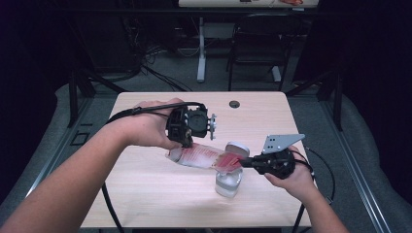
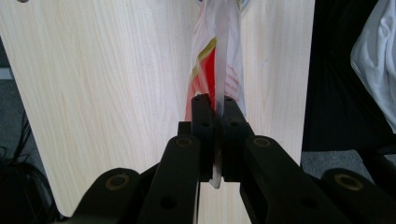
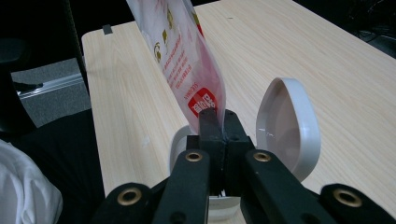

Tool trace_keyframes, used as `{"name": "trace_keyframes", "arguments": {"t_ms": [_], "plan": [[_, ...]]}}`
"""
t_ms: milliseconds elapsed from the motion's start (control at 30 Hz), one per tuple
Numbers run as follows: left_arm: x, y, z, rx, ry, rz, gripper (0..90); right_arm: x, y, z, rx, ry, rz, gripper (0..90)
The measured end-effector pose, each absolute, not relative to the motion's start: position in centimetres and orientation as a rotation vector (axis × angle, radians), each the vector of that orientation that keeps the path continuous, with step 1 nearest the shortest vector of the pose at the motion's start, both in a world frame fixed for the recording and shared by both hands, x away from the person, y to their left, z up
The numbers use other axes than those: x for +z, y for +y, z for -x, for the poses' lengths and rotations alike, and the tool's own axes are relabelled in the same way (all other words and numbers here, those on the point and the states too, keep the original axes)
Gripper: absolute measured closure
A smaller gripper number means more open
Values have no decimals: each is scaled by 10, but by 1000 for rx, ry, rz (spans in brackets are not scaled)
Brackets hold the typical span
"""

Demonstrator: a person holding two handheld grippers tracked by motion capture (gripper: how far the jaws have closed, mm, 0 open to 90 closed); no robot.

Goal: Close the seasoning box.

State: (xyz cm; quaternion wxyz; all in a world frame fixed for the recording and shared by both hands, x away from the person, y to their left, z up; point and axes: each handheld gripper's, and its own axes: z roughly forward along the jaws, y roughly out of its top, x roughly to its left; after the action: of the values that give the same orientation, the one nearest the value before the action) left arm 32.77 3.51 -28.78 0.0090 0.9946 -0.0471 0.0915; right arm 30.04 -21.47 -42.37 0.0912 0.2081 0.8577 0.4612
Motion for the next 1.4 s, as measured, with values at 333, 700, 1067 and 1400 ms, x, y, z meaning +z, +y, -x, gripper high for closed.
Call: {"name": "trace_keyframes", "arguments": {"t_ms": [333,700,1067,1400], "plan": [[-287,35,-328,284,-142,-3097,869,-425,-215,-301,1369,2547,-620,900],[-286,35,-329,283,-138,-3084,862,-427,-216,-301,1378,2551,-620,900],[-283,31,-328,289,-143,-3079,862,-430,-218,-301,1378,2547,-634,900],[-282,30,-329,285,-142,-3067,863,-431,-219,-301,1375,2545,-636,900]]}}
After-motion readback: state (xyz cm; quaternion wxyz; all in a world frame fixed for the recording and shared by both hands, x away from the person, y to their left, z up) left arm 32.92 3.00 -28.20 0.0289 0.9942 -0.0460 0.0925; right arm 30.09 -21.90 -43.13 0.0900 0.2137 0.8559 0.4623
